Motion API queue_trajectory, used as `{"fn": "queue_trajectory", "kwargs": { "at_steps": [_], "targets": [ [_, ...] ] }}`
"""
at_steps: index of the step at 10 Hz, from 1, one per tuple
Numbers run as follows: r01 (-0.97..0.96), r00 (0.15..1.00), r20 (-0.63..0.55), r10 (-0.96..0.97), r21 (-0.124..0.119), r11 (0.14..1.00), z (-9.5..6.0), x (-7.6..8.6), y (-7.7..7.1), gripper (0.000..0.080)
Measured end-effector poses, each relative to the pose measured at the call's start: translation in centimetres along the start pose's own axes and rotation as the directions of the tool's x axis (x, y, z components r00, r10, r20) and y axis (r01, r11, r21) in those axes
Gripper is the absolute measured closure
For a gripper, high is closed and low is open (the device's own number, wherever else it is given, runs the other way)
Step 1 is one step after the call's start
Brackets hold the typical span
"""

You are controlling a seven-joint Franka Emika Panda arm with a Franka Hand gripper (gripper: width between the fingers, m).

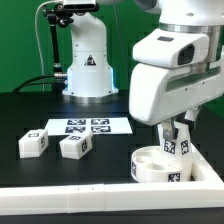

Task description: Assemble stool

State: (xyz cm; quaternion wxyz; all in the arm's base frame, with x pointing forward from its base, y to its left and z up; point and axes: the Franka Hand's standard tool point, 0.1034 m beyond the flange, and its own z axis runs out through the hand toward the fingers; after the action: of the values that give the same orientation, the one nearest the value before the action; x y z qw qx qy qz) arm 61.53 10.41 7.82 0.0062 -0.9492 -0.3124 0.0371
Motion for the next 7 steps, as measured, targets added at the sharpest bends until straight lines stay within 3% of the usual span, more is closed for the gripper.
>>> {"fn": "queue_trajectory", "kwargs": {
  "at_steps": [3, 7],
  "targets": [
    [-0.228, 0.974, -0.001, 0.228, 0.001, 0.974, 0.00, -0.03, 0.11, 0.0459],
    [-0.505, 0.863, -0.002, 0.505, 0.002, 0.863, 0.00, 0.01, 0.04, 0.0459]
  ]
}}
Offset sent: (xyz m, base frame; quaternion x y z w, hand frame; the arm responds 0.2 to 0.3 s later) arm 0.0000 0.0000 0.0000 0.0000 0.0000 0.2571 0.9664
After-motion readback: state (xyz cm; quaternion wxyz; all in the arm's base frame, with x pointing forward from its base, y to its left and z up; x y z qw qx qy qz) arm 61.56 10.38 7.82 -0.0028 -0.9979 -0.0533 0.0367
